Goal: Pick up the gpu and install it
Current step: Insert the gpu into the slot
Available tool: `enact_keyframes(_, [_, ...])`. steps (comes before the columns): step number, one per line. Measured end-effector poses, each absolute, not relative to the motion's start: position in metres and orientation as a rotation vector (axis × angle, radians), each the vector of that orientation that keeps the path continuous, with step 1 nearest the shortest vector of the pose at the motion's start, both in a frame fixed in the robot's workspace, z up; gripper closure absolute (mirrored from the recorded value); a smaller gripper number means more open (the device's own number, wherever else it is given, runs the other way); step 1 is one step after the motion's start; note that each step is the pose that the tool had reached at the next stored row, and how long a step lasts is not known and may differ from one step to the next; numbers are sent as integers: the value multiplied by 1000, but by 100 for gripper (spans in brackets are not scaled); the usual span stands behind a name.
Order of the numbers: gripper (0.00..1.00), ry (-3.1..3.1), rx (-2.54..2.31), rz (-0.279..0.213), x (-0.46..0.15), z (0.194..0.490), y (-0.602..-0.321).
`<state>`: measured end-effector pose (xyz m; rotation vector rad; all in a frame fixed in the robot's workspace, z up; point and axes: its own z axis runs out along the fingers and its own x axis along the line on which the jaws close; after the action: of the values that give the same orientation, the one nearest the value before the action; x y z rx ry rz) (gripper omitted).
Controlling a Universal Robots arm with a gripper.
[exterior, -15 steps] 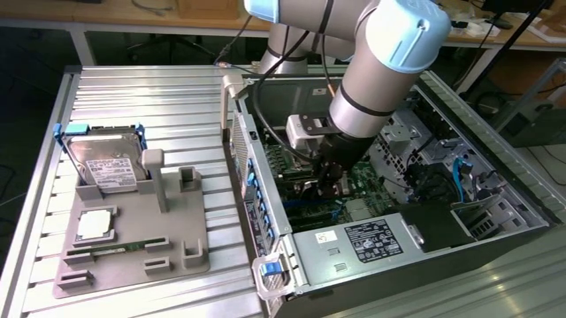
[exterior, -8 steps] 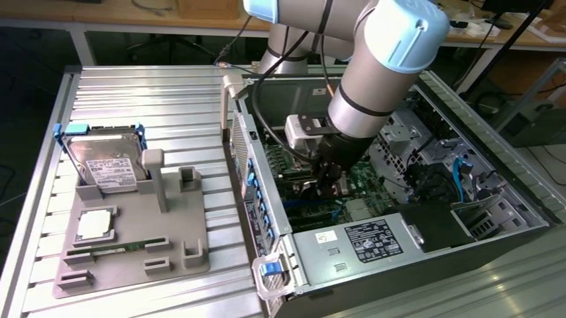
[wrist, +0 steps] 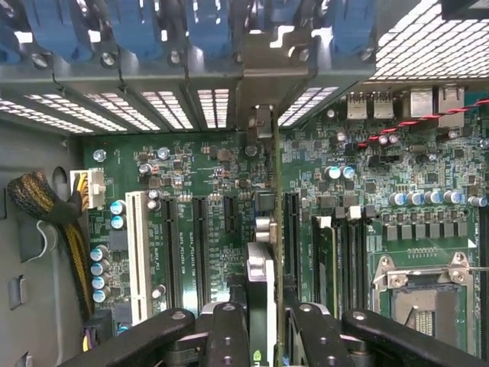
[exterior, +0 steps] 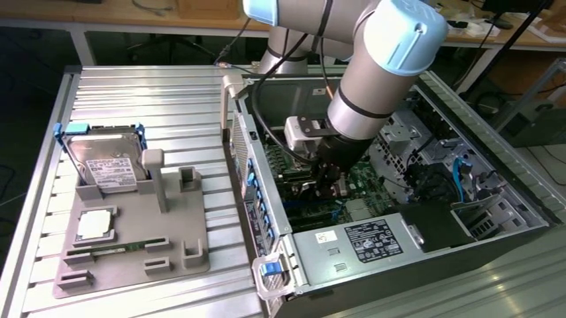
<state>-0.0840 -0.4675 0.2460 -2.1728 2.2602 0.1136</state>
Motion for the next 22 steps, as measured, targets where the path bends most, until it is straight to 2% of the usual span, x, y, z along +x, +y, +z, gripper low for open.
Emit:
enact_keyframes(5, [73, 2260, -2172, 114, -84, 250, -469])
enact_keyframes(8, [73, 2260, -2173, 114, -88, 241, -470])
enact_keyframes(10, [73, 2259, -2172, 115, -88, 252, -469])
enact_keyframes(22, [73, 2260, -2172, 115, -89, 251, -469])
